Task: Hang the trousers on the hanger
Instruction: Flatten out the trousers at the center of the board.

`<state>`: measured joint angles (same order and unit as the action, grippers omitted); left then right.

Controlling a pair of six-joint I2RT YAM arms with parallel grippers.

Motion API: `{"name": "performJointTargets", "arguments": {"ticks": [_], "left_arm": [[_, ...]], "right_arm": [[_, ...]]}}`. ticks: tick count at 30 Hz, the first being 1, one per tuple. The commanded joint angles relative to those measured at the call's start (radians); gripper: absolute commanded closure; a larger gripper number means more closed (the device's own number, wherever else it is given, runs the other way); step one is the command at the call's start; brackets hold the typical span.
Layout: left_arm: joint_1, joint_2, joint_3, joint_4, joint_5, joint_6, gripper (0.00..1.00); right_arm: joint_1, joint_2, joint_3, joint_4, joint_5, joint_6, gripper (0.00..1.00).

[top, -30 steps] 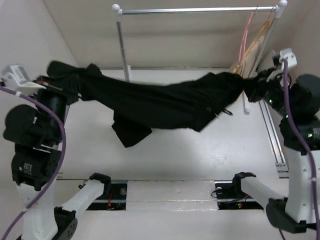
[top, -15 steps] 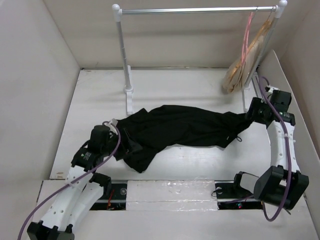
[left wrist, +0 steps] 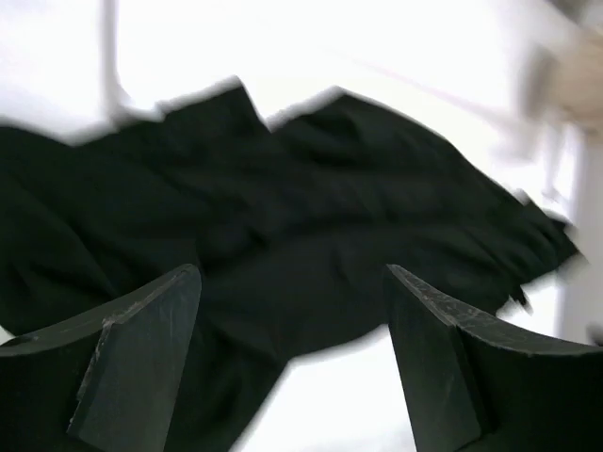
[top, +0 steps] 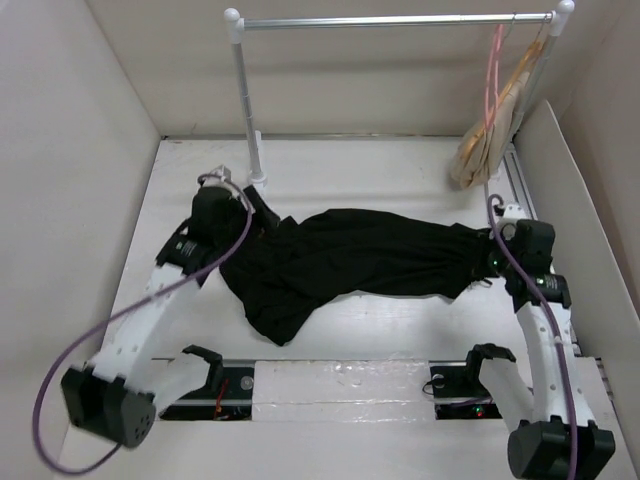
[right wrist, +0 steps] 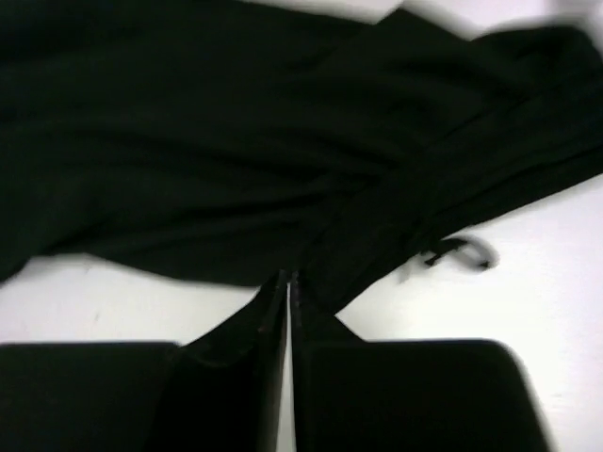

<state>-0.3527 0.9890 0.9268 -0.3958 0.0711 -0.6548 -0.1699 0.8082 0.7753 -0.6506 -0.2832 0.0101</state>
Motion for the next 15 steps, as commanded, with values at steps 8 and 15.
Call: {"name": "performJointTargets", "arguments": {"ticks": [8, 15], "left_arm": [[0.130, 0.496, 0.135, 0.143, -0.152, 0.135, 0.28], [0.155, 0.495, -0.018, 0.175, -0.111, 0.078, 0.52]], "right_arm": [[0.081, -0.031, -0.220, 0.009, -0.074, 0.089, 0.16], [0.049, 0.198, -0.245, 0.140, 0.024, 0.172, 0.15]]}}
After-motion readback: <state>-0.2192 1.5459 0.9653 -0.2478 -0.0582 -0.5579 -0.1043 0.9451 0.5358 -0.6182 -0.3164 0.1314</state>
